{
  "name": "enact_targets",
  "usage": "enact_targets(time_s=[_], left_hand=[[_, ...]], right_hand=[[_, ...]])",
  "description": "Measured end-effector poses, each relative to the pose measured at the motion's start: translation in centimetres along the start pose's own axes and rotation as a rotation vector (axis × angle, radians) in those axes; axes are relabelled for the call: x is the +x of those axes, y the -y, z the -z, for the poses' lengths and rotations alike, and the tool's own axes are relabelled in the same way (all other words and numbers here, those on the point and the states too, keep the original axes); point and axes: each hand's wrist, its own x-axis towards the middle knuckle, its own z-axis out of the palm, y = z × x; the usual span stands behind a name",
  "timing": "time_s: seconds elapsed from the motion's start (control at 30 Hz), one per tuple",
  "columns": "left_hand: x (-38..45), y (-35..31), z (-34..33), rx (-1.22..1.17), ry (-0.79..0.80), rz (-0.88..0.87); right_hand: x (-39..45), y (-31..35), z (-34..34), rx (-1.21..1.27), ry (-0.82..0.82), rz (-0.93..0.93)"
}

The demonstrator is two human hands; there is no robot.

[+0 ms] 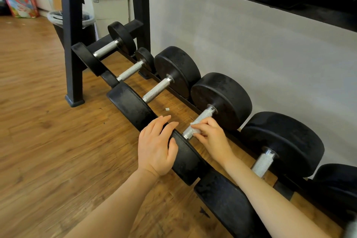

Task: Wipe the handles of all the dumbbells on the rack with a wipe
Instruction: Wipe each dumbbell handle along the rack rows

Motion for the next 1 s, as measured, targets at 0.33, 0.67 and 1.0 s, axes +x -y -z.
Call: enact_targets(time_s=[0.33,0.67,1.0], left_hand=[[0.1,0.0,0.0,-0.006,-0.021,-0.019],[0.0,0.2,-0.1,0.010,-0.008,-0.015],[0.1,0.1,-0.1,-0.010,-0.028,-0.026]], right_hand=[[-0.2,-0.1,-0.3,-0.013,0.106,0.078],[0.4,0.4,-0.3,-0.085,0.122,0.088],[0.5,1.0,0.1,-0.165,0.113,0.174]])
